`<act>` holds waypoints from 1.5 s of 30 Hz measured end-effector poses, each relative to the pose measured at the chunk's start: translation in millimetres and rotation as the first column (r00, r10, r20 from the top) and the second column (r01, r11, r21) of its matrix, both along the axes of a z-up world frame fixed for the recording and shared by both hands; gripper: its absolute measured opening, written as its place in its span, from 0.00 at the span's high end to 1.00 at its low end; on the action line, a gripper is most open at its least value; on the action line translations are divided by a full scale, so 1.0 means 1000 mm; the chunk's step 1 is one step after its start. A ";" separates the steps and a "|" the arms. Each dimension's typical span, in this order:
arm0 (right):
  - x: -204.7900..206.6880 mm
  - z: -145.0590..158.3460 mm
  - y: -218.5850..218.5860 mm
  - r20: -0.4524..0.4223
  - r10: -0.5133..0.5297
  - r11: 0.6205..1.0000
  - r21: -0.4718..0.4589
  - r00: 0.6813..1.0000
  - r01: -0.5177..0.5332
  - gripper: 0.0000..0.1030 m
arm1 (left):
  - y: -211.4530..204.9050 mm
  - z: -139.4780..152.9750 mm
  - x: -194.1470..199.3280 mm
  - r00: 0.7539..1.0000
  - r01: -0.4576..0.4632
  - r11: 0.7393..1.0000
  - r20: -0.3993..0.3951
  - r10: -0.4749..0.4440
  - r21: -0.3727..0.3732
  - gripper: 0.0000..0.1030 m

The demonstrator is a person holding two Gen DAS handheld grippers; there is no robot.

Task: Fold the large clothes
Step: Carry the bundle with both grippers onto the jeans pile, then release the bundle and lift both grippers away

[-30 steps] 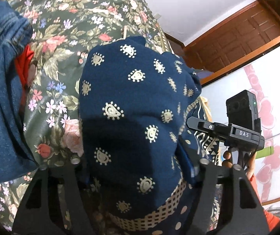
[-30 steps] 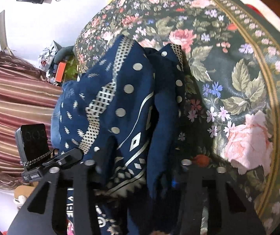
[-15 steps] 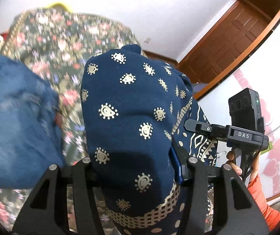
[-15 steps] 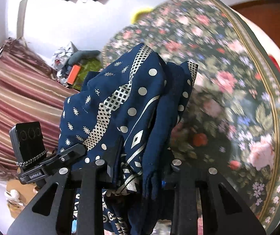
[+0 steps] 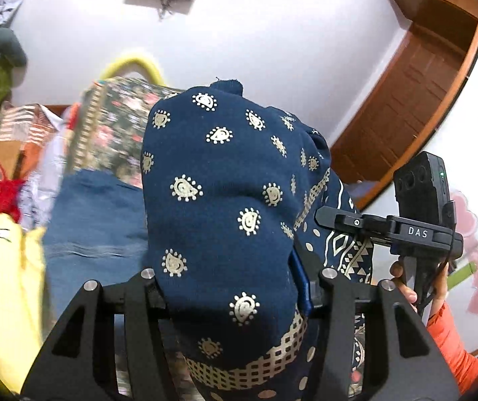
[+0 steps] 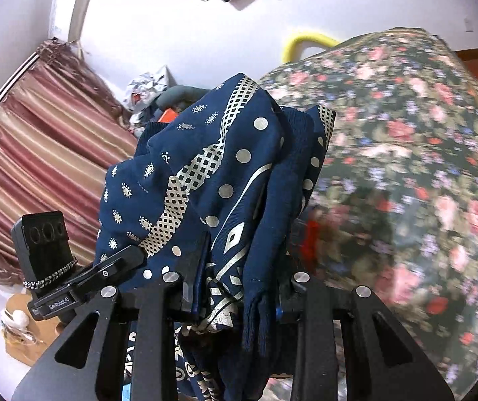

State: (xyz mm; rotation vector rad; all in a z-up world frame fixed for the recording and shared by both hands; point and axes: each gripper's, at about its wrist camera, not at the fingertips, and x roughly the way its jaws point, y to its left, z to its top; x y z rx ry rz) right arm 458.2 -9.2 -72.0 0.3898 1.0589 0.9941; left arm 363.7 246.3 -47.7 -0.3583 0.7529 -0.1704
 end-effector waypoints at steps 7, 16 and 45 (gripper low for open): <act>0.005 -0.032 0.068 -0.062 0.018 1.000 0.016 0.998 -0.017 0.74 | 0.064 -0.011 -0.003 0.995 -0.101 0.993 -0.008 0.102 0.058 0.49; 0.030 -0.106 0.111 -0.227 0.005 0.997 -0.071 0.974 -0.022 0.73 | 0.112 -0.086 0.026 0.974 -0.161 0.986 -0.153 0.165 0.034 0.48; -0.054 -0.076 0.117 0.262 0.157 0.881 -0.472 0.952 -0.015 0.26 | 0.059 -0.075 -0.064 0.975 -0.188 0.886 -0.031 0.222 0.423 0.08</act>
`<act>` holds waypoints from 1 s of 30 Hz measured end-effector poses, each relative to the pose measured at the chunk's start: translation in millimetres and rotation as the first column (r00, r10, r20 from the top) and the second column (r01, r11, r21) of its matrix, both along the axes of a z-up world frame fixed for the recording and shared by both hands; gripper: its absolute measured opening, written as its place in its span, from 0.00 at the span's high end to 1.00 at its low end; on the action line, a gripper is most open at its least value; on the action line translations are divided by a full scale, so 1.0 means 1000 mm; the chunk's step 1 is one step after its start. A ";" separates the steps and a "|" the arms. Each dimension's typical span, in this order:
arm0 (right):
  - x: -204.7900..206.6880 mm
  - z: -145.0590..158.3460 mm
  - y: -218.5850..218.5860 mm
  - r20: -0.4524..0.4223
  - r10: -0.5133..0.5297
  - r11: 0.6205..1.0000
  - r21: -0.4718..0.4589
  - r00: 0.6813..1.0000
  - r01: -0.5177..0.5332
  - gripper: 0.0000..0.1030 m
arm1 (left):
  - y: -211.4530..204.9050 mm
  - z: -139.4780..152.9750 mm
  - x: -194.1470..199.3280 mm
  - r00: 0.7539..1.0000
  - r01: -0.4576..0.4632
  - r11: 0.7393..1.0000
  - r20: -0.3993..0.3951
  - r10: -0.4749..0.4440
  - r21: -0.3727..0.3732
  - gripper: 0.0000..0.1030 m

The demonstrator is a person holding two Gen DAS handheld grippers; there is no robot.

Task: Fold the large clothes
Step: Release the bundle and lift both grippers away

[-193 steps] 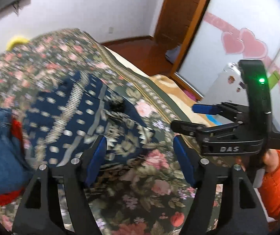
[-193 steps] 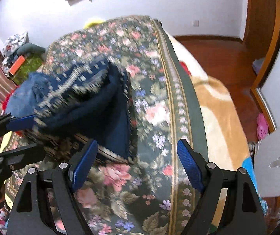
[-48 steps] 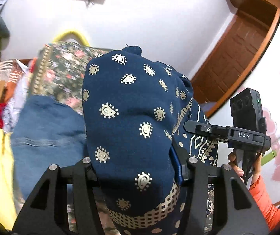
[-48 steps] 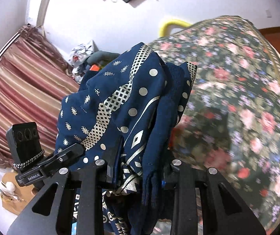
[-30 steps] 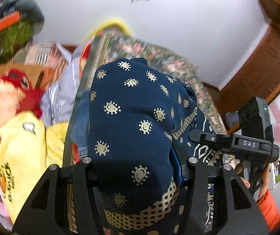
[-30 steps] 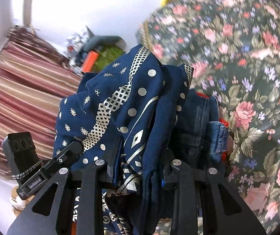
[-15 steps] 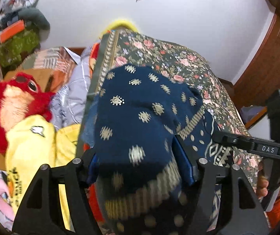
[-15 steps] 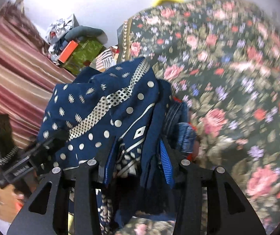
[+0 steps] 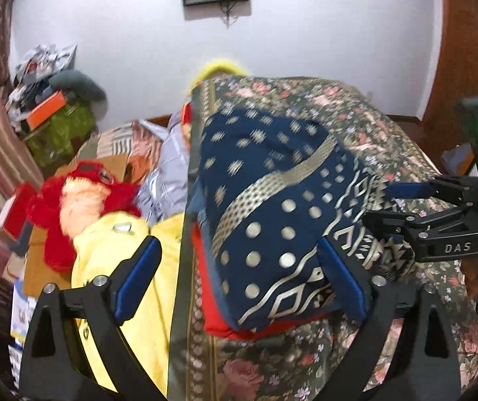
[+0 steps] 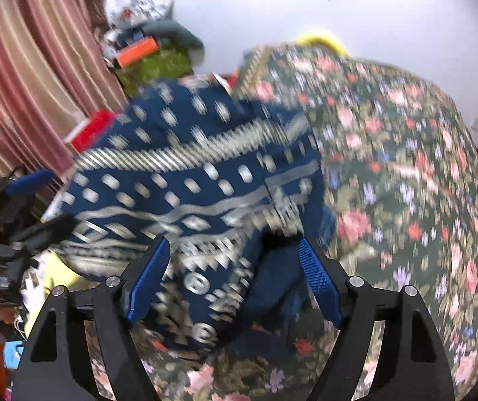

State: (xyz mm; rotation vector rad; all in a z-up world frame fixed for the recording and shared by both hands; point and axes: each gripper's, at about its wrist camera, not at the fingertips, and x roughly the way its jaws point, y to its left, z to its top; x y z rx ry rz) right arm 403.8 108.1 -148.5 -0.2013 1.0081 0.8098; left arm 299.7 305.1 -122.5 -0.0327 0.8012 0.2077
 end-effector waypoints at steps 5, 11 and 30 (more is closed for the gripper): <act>0.015 -0.018 -0.029 -0.130 -0.060 0.997 0.047 0.990 0.067 0.24 | 0.016 -0.009 -0.005 1.000 -0.022 0.997 -0.019 0.020 -0.071 0.06; 0.013 -0.004 -0.049 -0.094 -0.100 0.994 0.026 0.990 0.103 0.24 | 0.013 -0.007 -0.012 0.999 -0.044 0.997 -0.011 0.043 -0.069 0.06; -0.129 0.184 -0.103 0.356 -0.126 0.907 0.420 0.926 -0.038 0.24 | -0.069 0.132 -0.129 0.907 -0.026 0.999 0.418 0.039 -0.035 0.06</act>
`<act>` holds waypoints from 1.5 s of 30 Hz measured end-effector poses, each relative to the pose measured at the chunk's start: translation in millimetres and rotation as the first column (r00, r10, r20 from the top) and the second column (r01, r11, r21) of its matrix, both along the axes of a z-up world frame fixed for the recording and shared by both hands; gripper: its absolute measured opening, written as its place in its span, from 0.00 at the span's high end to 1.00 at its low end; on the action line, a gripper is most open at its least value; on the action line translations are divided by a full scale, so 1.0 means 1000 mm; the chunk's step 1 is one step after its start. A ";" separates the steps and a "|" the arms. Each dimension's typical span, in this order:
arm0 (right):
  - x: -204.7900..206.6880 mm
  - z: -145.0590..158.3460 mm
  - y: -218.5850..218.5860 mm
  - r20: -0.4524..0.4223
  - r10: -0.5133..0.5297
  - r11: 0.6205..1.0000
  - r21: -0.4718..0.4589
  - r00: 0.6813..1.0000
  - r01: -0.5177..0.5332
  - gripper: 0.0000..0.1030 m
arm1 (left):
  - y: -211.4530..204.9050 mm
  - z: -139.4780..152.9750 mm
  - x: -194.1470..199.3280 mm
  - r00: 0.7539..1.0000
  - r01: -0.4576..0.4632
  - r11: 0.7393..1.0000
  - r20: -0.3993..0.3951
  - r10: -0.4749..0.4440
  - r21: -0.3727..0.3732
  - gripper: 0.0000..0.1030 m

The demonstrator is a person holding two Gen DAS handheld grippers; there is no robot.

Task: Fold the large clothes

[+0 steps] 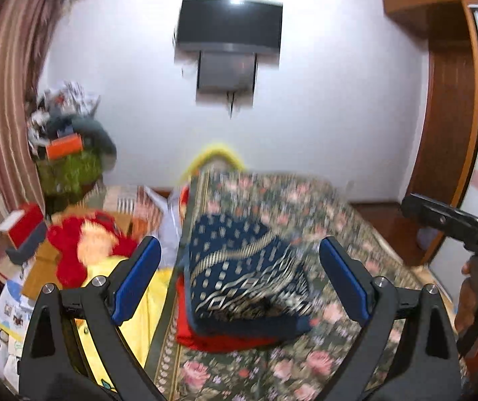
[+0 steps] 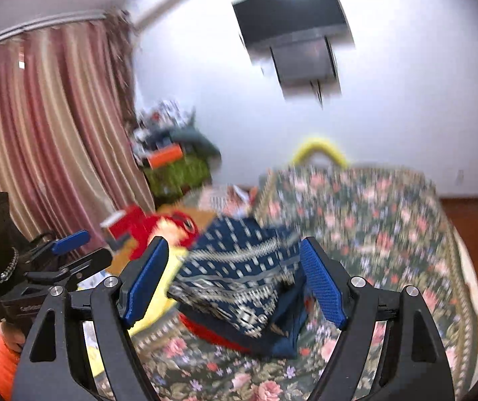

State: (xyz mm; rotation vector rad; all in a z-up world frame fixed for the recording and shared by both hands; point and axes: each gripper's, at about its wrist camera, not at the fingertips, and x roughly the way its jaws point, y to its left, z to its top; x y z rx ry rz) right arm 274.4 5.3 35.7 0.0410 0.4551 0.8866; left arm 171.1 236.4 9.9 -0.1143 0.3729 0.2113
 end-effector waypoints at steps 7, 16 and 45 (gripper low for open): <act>-0.072 0.035 -0.030 0.190 -0.002 0.997 0.081 0.982 -0.013 0.24 | -0.054 0.037 -0.065 0.985 0.007 0.998 0.170 -0.019 0.070 0.07; -0.110 0.036 -0.053 0.246 -0.085 0.994 0.095 0.965 0.063 0.24 | -0.097 0.044 -0.132 0.962 -0.013 0.995 0.272 -0.014 0.094 0.07; -0.122 0.018 -0.059 0.223 -0.125 0.992 0.044 0.967 0.118 0.00 | -0.101 0.019 -0.145 0.971 -0.088 0.994 0.230 0.072 0.062 0.00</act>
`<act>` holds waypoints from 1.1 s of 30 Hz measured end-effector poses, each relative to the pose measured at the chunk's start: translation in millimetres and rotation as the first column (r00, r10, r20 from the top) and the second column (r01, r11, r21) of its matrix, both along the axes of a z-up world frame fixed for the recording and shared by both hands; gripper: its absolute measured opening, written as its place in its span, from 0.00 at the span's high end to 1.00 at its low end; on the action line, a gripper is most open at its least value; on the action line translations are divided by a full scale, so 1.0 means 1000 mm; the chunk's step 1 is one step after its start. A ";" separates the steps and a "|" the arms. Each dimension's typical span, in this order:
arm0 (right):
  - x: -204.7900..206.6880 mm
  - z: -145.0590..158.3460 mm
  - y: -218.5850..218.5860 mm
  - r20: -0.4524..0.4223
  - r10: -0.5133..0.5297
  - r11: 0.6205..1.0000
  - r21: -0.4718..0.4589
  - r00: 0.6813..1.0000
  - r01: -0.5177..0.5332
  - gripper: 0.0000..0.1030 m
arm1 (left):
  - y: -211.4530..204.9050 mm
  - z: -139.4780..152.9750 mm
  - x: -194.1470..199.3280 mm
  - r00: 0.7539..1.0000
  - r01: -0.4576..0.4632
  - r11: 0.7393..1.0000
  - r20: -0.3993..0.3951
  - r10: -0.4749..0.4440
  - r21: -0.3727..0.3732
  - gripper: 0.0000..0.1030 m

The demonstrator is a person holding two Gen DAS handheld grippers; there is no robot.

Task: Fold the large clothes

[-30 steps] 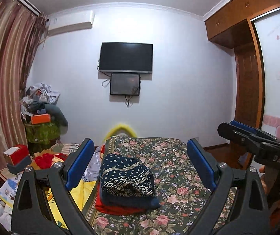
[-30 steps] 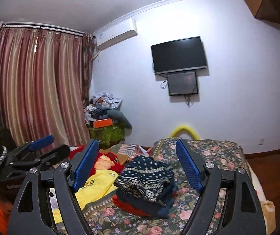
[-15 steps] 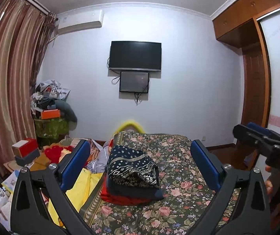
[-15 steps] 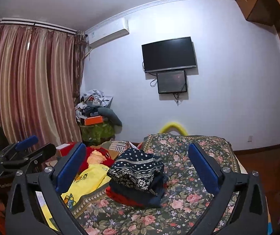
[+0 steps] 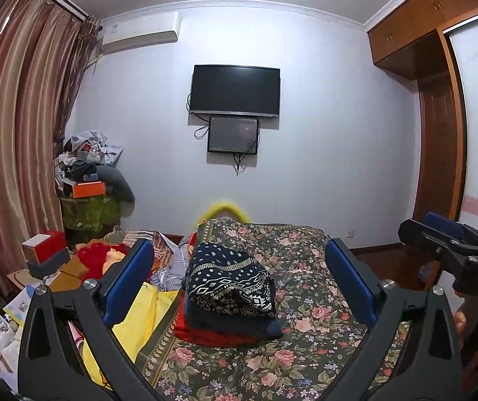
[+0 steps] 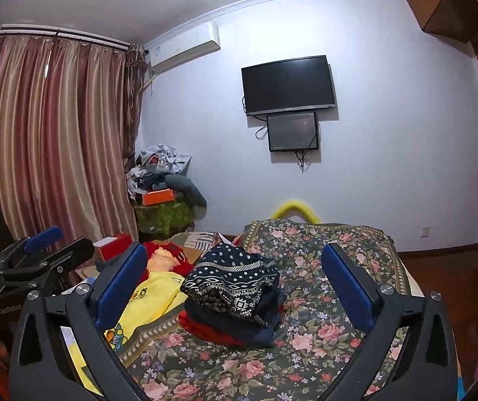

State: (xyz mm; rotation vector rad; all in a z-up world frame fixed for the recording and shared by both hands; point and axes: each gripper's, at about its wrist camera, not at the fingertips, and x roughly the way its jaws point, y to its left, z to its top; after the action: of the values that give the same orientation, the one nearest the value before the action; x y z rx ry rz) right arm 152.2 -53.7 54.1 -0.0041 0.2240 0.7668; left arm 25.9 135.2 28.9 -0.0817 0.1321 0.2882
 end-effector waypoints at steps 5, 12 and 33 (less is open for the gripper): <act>0.000 0.000 -0.001 -0.008 0.002 1.000 -0.006 1.000 -0.003 0.00 | -0.001 -0.002 0.003 1.000 0.004 1.000 -0.006 -0.004 -0.005 0.00; 0.001 0.002 -0.003 -0.009 0.003 1.000 -0.008 1.000 -0.003 0.00 | -0.001 -0.003 0.004 1.000 0.007 1.000 -0.014 -0.007 -0.005 0.00; 0.004 -0.002 -0.007 -0.028 0.005 1.000 -0.013 1.000 -0.005 0.00 | -0.002 -0.003 0.007 1.000 0.015 1.000 -0.015 -0.015 -0.004 0.00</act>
State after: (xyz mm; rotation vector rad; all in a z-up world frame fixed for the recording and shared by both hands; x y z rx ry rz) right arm 156.2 -60.9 52.2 -0.0066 0.2554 0.7710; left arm 33.3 133.1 26.0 -0.0821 0.1484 0.2734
